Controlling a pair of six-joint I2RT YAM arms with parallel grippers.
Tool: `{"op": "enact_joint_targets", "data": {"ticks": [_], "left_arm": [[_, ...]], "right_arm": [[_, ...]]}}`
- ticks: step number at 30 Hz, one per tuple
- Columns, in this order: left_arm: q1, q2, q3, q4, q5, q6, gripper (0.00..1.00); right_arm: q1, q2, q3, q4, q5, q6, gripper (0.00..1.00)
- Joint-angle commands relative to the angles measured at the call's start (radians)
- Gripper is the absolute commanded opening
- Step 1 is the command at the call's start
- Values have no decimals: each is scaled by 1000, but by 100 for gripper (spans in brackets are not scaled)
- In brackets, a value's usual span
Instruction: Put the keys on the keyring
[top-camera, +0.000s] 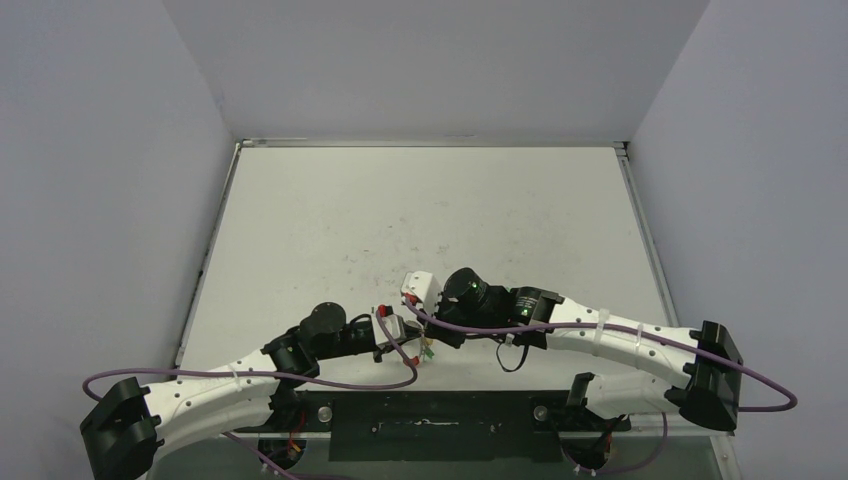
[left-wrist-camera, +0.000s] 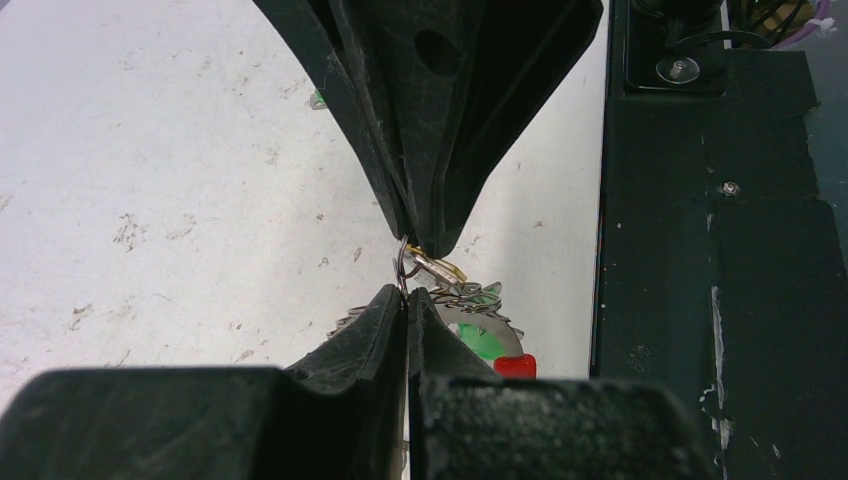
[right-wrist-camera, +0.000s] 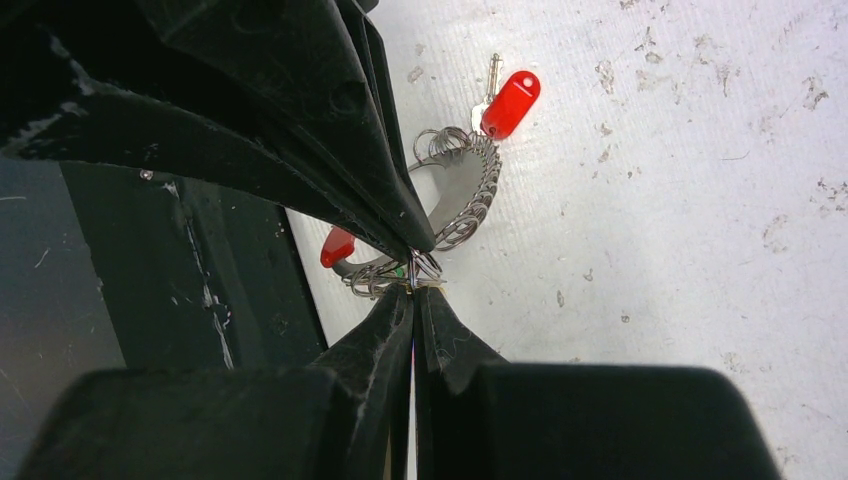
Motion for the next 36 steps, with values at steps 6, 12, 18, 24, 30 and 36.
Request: {"op": "enact_joint_targets", "data": {"ticks": [6,12,18,24,30,36], "left_arm": [[-2,-11,30,30,8,-7,0],[-2,-18,29,26,8,-8,0],[-2,-30,27,22,8,-9,0],[-3,-43,27,12,4,-10,0],[-2,-47,24,10,4,-12,0],[-2,-56,20,12,-2,-12,0]], "right_arm": [[10,19,46,50,5,-6,0],[9,23,51,46,43,5,0],[9,27,52,43,85,20,0],[5,42,49,30,125,31,0],[-4,55,43,31,127,53,0],[-13,59,35,36,112,57,0]]}}
